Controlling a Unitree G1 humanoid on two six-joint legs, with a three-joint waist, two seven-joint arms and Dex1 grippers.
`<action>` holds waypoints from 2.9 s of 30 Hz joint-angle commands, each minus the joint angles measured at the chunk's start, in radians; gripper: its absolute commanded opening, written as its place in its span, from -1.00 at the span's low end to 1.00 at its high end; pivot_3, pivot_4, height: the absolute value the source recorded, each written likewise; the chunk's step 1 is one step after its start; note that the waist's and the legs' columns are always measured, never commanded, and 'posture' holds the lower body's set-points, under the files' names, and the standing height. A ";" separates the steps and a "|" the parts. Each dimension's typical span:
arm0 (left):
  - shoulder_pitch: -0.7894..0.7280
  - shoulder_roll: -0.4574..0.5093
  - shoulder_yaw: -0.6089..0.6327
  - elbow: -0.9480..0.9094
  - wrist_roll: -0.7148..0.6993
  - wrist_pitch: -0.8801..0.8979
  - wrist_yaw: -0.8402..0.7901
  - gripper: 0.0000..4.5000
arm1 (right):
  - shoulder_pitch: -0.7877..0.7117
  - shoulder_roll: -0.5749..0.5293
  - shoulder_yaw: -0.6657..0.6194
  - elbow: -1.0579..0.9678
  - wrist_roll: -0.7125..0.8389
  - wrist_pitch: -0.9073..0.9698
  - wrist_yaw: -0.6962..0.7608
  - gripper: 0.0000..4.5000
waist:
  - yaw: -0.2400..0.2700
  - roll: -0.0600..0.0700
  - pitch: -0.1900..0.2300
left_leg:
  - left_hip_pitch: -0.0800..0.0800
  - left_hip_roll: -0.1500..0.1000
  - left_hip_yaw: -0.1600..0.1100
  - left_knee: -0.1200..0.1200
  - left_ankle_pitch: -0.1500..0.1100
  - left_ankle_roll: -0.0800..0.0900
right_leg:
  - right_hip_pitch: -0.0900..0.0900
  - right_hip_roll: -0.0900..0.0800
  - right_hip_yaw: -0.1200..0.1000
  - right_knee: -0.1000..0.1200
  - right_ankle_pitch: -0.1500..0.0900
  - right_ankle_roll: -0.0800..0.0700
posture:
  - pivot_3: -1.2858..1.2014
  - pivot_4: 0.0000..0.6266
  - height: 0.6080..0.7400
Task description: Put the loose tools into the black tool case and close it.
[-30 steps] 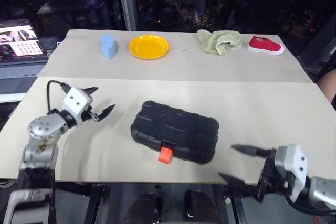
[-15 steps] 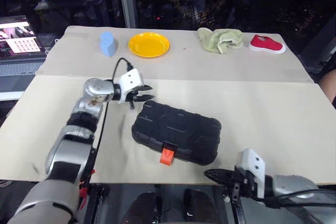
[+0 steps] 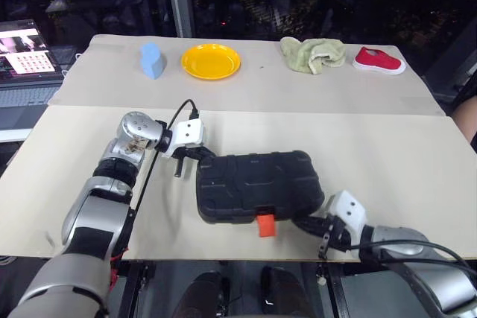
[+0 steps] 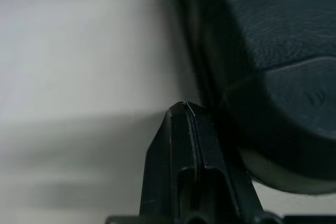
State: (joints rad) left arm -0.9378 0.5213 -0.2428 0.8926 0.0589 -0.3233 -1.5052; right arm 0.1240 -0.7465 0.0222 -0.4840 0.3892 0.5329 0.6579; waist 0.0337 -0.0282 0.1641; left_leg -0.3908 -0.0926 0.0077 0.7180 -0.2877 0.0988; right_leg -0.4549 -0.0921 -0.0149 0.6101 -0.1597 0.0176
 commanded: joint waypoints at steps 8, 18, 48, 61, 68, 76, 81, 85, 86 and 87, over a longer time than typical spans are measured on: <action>-0.048 0.037 0.005 -0.076 -0.018 0.156 -0.034 -0.98 | 0.030 -0.024 -0.211 -0.062 0.074 0.027 0.039 -1.00 | 0.010 0.001 0.000 | -0.002 0.000 -0.001 -0.001 0.000 0.000 | -0.003 0.001 -0.001 0.000 0.000 -0.001 | 0.03 -0.52 1.00; -0.182 -0.043 -0.221 -0.389 -0.368 0.563 -0.109 -0.98 | 0.249 -0.002 -0.376 -0.306 0.348 0.138 0.090 -1.00 | 0.003 0.002 -0.001 | -0.006 0.000 -0.003 0.009 -0.003 0.006 | -0.001 0.002 -0.002 0.001 -0.001 0.003 | 0.03 -0.52 1.00; -0.072 -0.205 -0.300 -0.297 -0.100 0.210 -0.108 -0.98 | 0.097 0.074 0.007 -0.189 0.096 0.132 -0.092 -1.00 | 0.003 0.006 -0.003 | 0.010 0.001 -0.003 0.009 -0.008 0.013 | 0.015 0.002 0.000 -0.001 -0.002 0.004 | 0.03 -0.52 1.00; -0.071 -0.233 -0.288 -0.297 -0.078 0.213 -0.083 -0.98 | -0.048 0.199 0.079 -0.086 0.045 0.124 -0.109 -1.00 | -0.014 0.006 -0.003 | 0.013 0.002 -0.003 0.009 -0.008 0.012 | 0.016 0.002 0.000 -0.001 -0.003 0.006 | 0.03 -0.52 1.00; -0.062 -0.258 -0.296 -0.265 -0.044 0.178 -0.051 -0.98 | -0.053 0.216 -0.026 -0.210 0.170 0.180 -0.095 -1.00 | -0.022 0.006 -0.003 | 0.012 0.002 -0.003 0.009 -0.007 0.011 | 0.016 0.002 0.001 0.000 -0.005 0.010 | 0.03 -0.52 1.00; -0.072 -0.278 -0.285 -0.220 -0.027 0.147 -0.044 -0.98 | -0.086 0.216 -0.072 -0.257 0.232 0.233 -0.118 -1.00 | -0.022 0.006 -0.003 | 0.010 0.002 -0.003 0.008 -0.007 0.011 | 0.014 0.002 0.001 -0.001 -0.002 0.004 | 0.03 -0.52 1.00; -0.082 -0.287 -0.276 -0.194 -0.020 0.139 -0.046 -0.98 | -0.092 0.201 -0.080 -0.264 0.254 0.265 -0.131 -1.00 | -0.017 0.006 -0.003 | 0.013 0.002 -0.003 0.008 -0.008 0.012 | 0.015 0.002 0.000 -0.002 -0.006 0.011 | 0.03 -0.52 1.00; -0.086 -0.298 -0.267 -0.167 -0.004 0.137 -0.017 -0.98 | -0.100 0.155 -0.048 -0.243 0.205 0.275 -0.125 -1.00 | -0.008 0.006 -0.003 | 0.013 0.001 -0.004 0.008 -0.010 0.016 | 0.015 0.001 -0.001 -0.004 -0.003 0.007 | 0.03 -0.52 1.00; -0.091 -0.292 -0.255 -0.158 -0.007 0.149 -0.009 -0.98 | -0.084 0.139 -0.071 -0.259 0.219 0.277 -0.116 -1.00 | -0.007 0.006 -0.003 | 0.012 0.001 -0.004 0.008 -0.011 0.017 | 0.014 0.001 -0.001 -0.004 -0.003 0.007 | 0.03 -0.52 1.00; -0.095 -0.280 -0.241 -0.151 -0.012 0.164 -0.004 -0.98 | -0.067 0.123 -0.113 -0.283 0.249 0.285 -0.109 -1.00 | -0.006 0.006 -0.003 | 0.012 0.000 -0.004 0.008 -0.011 0.016 | 0.014 0.001 -0.001 -0.004 -0.003 0.007 | 0.03 -0.52 1.00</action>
State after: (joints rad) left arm -1.0415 0.2183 -0.4708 0.6944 -0.0048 -0.1908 -1.5253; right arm 0.0353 -0.5987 -0.0298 -0.7211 0.6117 0.8083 0.5362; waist 0.0278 -0.0218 0.1613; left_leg -0.3788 -0.0922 0.0038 0.7258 -0.2995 0.1145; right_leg -0.4405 -0.0911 -0.0157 0.6056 -0.1626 0.0241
